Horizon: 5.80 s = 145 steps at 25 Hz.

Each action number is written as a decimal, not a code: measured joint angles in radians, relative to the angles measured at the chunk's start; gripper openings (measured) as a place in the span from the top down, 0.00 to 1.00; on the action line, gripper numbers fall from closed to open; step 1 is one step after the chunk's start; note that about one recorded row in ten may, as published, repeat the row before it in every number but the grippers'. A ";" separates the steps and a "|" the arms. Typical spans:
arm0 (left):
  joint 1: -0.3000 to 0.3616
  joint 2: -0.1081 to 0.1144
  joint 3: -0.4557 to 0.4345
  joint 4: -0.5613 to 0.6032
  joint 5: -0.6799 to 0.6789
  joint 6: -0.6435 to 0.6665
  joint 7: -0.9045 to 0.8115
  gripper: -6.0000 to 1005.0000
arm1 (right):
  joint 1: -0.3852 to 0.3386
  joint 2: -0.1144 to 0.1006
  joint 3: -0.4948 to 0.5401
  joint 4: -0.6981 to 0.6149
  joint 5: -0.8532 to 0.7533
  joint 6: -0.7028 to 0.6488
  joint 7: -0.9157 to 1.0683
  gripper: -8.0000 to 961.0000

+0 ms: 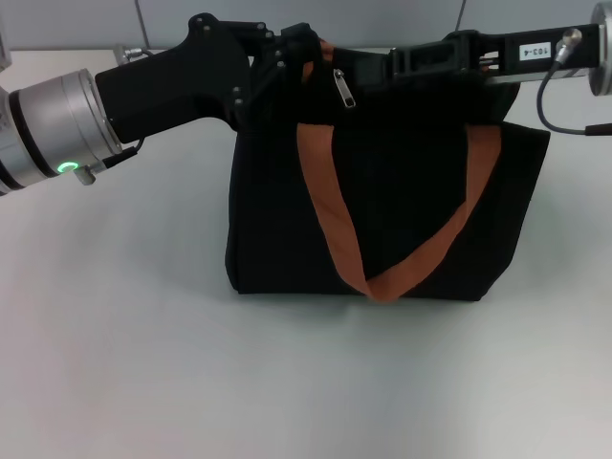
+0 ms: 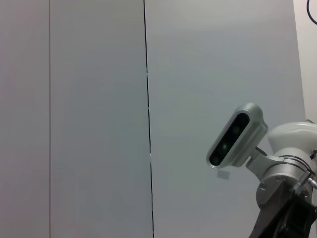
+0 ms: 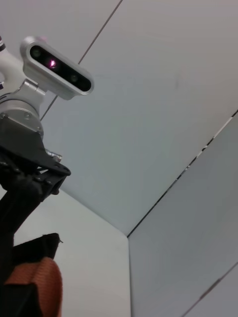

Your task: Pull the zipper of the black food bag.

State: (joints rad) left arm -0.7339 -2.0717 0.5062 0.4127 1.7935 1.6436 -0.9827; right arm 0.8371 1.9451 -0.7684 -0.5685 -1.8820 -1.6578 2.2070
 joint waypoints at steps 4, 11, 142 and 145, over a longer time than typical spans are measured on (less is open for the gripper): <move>-0.001 0.000 0.000 0.000 0.000 0.000 -0.001 0.96 | 0.018 0.001 -0.058 0.003 -0.008 0.053 0.041 0.55; -0.004 -0.001 -0.001 0.002 0.000 0.003 -0.005 0.96 | 0.027 0.004 -0.068 0.004 -0.011 0.081 0.057 0.55; -0.001 -0.001 0.002 -0.009 -0.025 0.048 -0.012 0.96 | 0.116 -0.034 -0.037 -0.141 -0.161 0.014 0.286 0.99; -0.001 -0.001 0.003 -0.009 -0.025 0.048 -0.013 0.96 | 0.116 -0.034 -0.032 -0.139 -0.161 0.014 0.286 0.99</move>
State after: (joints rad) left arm -0.7347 -2.0723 0.5096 0.4034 1.7682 1.6919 -0.9954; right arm 0.9529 1.9113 -0.8006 -0.7075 -2.0433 -1.6435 2.4926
